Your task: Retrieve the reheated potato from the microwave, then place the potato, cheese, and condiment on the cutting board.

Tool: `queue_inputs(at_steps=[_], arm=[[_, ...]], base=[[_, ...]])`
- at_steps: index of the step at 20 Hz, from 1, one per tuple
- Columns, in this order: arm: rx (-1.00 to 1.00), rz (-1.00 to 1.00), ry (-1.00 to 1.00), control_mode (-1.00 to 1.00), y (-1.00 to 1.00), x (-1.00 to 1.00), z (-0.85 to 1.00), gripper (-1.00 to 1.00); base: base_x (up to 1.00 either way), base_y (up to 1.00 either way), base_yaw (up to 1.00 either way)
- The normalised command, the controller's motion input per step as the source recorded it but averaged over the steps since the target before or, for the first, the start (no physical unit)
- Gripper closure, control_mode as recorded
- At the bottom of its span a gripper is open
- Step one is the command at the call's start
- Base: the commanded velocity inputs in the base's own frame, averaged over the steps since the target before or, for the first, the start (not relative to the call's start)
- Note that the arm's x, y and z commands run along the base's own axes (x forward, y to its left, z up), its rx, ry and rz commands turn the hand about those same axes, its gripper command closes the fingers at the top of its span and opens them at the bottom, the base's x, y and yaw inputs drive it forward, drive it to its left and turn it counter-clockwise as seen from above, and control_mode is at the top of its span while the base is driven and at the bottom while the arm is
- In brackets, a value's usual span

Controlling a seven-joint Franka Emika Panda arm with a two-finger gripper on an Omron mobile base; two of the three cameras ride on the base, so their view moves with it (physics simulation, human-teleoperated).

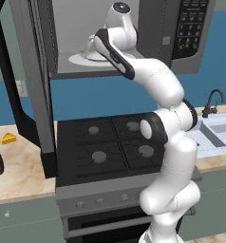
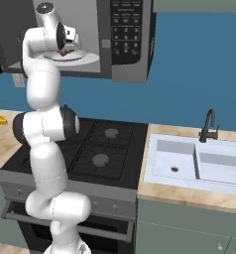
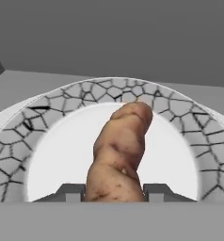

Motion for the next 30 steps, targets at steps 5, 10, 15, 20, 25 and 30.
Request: queue_inputs(at_steps=[5,10,15,20,25,30], arm=[[0.03,0.00,-0.01,-1.00,0.00,-0.46,-0.01,1.00],[0.09,0.03,-0.02,-1.00,-0.05,-0.54,0.09,1.00],[0.11,0.10,0.00,-1.00,-0.11,-0.58,0.18,1.00],[0.04,0.10,0.00,-1.00,-0.05,-0.66,0.07,1.00],[0.01,0.12,0.00,-1.00,-0.05,-0.76,0.00,1.00],[0.00,0.17,0.00,-1.00,-0.08,-0.86,0.00,1.00]], base=[[0.00,0.00,0.00],[0.00,0.00,0.00],[0.00,0.00,0.00],[0.00,0.00,0.00],[0.00,0.00,0.00],[0.00,0.00,0.00]])
